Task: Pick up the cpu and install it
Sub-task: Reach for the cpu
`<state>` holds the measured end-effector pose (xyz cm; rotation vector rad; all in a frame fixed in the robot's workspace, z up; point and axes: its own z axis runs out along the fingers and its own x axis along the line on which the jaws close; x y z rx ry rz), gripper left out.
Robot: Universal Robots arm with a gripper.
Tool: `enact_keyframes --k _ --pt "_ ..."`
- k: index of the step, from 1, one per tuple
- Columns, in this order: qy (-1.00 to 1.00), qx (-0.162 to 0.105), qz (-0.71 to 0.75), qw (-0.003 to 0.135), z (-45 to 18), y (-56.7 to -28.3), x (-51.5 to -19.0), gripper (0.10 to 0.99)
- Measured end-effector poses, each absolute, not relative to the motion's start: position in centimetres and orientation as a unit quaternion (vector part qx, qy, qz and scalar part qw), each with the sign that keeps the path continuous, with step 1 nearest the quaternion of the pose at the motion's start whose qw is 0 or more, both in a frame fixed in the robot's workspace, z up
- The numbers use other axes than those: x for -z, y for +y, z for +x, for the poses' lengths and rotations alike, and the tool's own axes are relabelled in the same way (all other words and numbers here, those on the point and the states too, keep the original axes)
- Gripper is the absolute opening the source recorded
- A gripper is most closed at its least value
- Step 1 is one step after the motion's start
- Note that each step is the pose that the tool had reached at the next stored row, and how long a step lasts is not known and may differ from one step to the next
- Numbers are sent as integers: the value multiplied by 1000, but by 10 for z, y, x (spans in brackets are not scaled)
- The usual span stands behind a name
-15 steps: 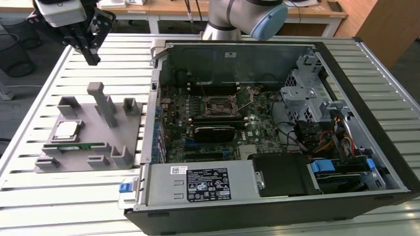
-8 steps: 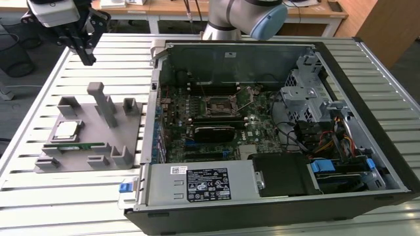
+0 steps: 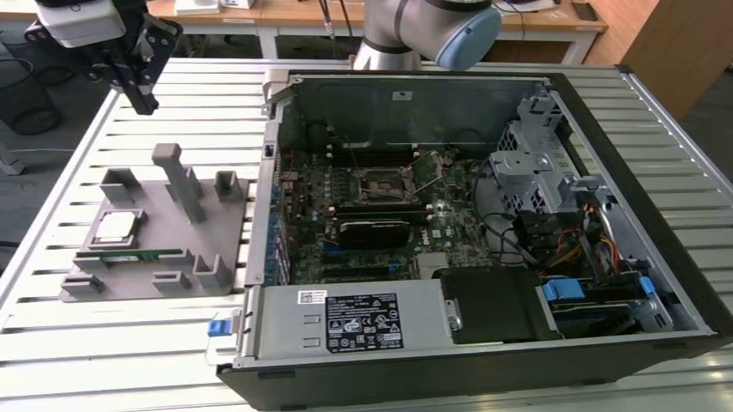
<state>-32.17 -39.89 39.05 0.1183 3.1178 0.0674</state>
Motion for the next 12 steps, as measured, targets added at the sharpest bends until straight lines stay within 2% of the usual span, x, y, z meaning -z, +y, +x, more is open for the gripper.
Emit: enact_keyframes --k 12 --pt "999 -22 38 10 -336 -399 -390 114"
